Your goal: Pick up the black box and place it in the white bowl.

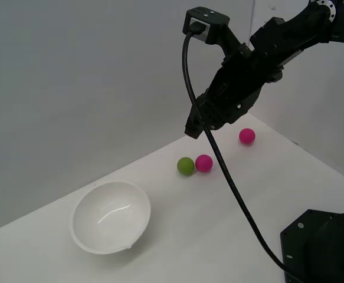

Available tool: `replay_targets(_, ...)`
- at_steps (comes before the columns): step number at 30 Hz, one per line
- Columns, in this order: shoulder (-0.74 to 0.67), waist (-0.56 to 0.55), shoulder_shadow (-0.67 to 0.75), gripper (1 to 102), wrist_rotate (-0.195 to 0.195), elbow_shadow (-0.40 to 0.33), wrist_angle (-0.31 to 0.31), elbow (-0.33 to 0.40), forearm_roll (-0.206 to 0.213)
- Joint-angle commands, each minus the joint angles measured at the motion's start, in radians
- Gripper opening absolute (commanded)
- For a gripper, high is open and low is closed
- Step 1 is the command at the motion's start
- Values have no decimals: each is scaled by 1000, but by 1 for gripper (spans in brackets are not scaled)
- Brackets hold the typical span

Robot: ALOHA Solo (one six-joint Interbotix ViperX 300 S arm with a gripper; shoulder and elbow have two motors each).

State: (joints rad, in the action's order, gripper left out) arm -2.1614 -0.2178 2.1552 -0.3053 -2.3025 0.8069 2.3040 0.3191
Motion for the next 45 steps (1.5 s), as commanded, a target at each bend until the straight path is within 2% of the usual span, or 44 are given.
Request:
replay_targets(1, 0, -43, 3, 3, 5, 40, -3, -34, 15)
replay_targets(11, 74, -167, -69, 3, 64, 89, -49, -86, 15)
replay_targets(16, 114, -221, -109, 3, 80, 114, -77, -110, 14)
replay_targets(31, 241, -341, -236, 3, 101, 167, -155, -166, 15)
replay_targets(45, 356, -420, -348, 3, 101, 192, -212, -189, 29)
